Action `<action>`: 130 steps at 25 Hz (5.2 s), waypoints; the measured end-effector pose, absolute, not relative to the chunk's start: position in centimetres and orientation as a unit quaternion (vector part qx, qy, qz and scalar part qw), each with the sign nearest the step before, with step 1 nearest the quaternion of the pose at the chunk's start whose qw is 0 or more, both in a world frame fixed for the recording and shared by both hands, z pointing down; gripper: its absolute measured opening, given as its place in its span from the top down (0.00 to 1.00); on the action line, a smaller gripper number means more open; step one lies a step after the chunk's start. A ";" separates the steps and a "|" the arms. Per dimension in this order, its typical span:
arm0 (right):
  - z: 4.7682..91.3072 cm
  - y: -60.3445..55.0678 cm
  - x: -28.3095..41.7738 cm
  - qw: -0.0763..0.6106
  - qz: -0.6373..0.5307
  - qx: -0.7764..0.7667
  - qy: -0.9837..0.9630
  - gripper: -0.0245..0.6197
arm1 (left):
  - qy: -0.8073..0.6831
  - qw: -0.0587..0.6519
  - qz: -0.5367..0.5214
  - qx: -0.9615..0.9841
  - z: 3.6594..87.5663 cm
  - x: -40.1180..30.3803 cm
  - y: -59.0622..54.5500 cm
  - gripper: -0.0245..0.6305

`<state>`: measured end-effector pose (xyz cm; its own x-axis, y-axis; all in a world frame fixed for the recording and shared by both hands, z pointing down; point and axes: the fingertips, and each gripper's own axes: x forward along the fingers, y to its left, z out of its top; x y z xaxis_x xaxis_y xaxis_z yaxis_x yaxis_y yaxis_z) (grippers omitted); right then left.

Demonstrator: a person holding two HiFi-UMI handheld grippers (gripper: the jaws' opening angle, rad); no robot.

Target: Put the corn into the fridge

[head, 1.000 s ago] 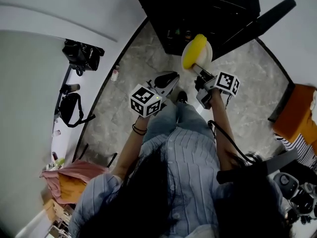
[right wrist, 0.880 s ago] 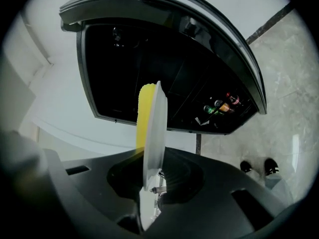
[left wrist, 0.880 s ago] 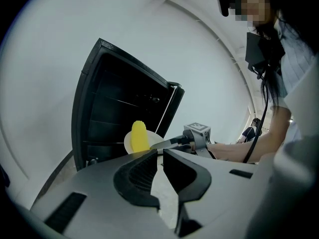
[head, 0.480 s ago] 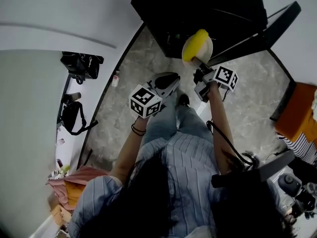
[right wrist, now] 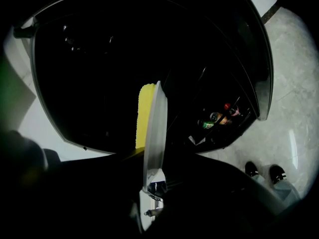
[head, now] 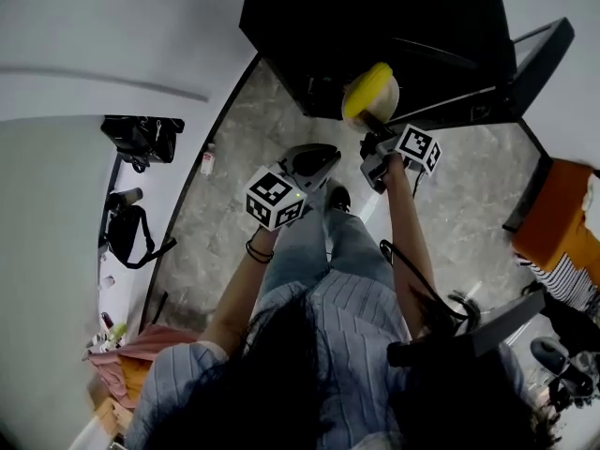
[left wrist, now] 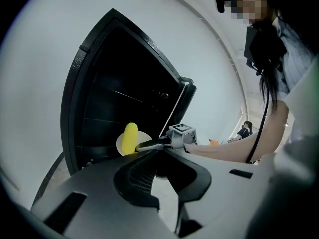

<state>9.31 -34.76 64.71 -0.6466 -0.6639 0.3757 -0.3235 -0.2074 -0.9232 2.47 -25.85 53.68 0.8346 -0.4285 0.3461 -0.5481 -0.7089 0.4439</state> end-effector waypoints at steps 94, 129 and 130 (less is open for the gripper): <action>65.6 -43.8 10.7 0.032 -0.591 -0.527 0.610 0.70 | -0.325 0.296 0.126 0.889 55.6 -3.7 -22.5 0.90; 49.4 -21.9 5.8 -0.027 -0.401 -0.349 0.846 0.74 | -0.354 0.299 0.107 0.880 52.2 0.7 -13.0 0.90; 49.2 -21.4 5.4 -0.030 -0.399 -0.344 0.849 0.74 | -0.355 0.299 0.110 0.879 52.2 0.7 -12.9 0.90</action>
